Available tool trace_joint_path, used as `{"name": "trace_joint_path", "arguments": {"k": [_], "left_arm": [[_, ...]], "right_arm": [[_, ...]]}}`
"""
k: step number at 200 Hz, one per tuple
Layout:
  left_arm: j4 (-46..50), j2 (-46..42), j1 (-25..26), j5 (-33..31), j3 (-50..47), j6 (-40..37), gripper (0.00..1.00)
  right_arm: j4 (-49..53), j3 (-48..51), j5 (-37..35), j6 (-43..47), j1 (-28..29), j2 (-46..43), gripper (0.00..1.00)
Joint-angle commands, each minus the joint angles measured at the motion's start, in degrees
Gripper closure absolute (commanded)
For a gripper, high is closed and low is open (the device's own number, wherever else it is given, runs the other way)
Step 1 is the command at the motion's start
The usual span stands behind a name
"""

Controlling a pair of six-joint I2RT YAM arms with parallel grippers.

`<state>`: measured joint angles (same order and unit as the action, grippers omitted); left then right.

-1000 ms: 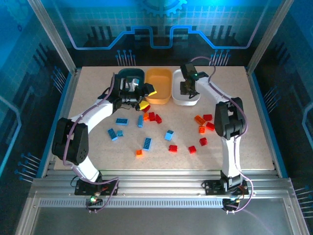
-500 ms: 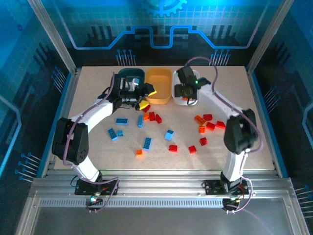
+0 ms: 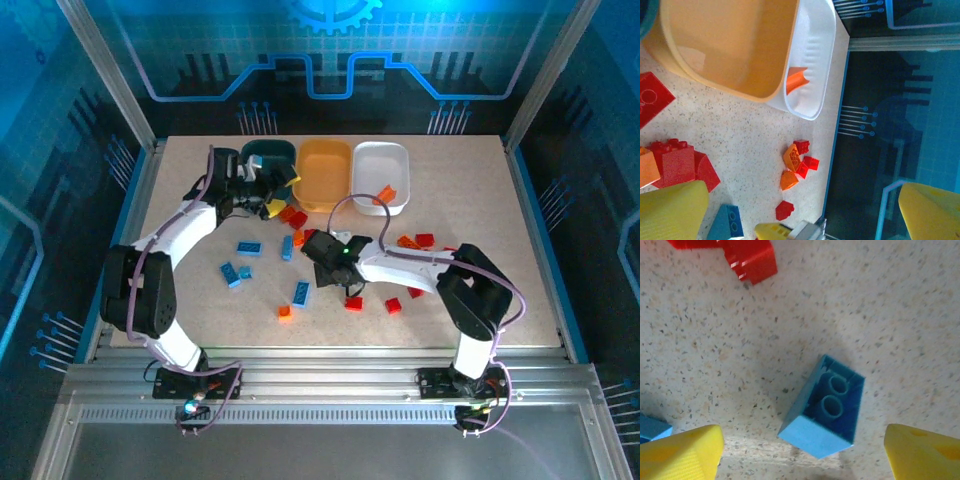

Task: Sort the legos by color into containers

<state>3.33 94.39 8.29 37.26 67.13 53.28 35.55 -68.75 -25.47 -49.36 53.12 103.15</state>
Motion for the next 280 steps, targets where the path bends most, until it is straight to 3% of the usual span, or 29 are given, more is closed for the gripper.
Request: {"name": "trace_joint_path", "arguments": {"k": [1, 40, 98, 134, 176, 196, 249, 280], "left_arm": [[1.5, -2.6, 0.0, -0.4, -0.3, 0.8, 0.01], [5.2, -3.0, 0.0, -2.9, 0.9, -2.9, 0.01], [4.6, -2.7, 0.0, -2.2, 1.0, -2.5, 0.01], [4.7, -2.8, 0.0, -2.1, 1.2, -2.6, 0.01], [5.9, -2.7, -0.4, -2.5, 1.7, -3.5, 0.01], [6.1, -2.6, -1.4, -2.5, 1.8, -3.4, 0.01], [6.2, -3.4, -6.0, -2.9, 1.3, -2.2, 0.01], [4.7, -3.6, -6.9, -1.9, 0.9, -1.0, 0.01]], "right_arm": [[1.2, -0.4, -0.4, -5.7, 0.3, 3.8, 0.18], [-0.7, 0.8, -0.7, -8.8, 0.1, 4.8, 0.27], [-4.2, 0.1, -2.4, -6.8, -2.4, 6.0, 0.58], [-3.8, -0.9, -6.6, -4.4, -2.5, 6.6, 0.71], [-5.2, -3.2, -11.6, 3.3, -3.0, 0.2, 0.72], [-7.1, -7.4, -8.5, 10.1, -6.2, 0.1, 0.71], [-7.0, -24.9, -1.6, 19.8, -15.4, 12.1, 0.71], [-5.8, -35.6, 0.4, 23.4, -17.9, 19.4, 0.71]]}}
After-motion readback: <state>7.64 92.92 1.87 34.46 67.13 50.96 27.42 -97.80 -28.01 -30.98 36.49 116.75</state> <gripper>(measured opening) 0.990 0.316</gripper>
